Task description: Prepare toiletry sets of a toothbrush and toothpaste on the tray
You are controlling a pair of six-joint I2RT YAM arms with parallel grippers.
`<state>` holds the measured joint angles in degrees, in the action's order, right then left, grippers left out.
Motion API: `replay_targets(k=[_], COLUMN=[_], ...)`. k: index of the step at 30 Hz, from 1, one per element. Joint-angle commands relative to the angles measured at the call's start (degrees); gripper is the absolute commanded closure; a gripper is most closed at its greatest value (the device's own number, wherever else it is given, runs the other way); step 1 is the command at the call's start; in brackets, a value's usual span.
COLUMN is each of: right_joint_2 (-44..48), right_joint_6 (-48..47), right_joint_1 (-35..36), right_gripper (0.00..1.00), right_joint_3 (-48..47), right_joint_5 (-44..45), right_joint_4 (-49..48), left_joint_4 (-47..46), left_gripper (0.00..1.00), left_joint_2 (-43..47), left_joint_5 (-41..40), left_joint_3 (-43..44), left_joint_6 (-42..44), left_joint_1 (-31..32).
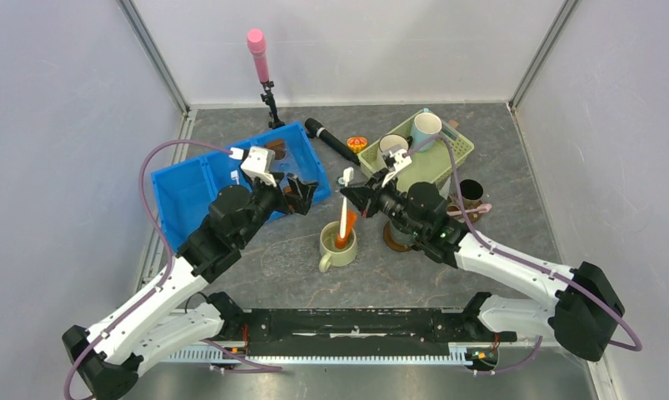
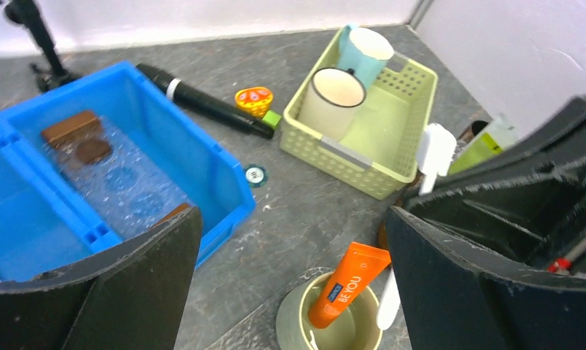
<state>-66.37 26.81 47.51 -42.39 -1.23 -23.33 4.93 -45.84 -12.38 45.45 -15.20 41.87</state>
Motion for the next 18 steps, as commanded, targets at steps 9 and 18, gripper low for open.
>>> replay_targets(k=[9, 18], right_joint_2=[-1.6, -5.3], right_joint_6=[1.5, -0.9], right_joint_1=[5.4, 8.5], right_gripper=[1.0, 1.0], right_joint_3=[10.7, 13.6], right_joint_5=[11.8, 16.7], right_joint_4=[-22.8, -28.5], left_joint_4=[6.5, 8.6], left_gripper=[0.0, 0.0], left_joint_2=[4.6, 6.2], left_joint_5=[-7.5, -7.7], left_joint_3=[-2.0, -2.5], left_joint_6=[-8.5, -8.6], left_joint_1=[-4.0, -4.7])
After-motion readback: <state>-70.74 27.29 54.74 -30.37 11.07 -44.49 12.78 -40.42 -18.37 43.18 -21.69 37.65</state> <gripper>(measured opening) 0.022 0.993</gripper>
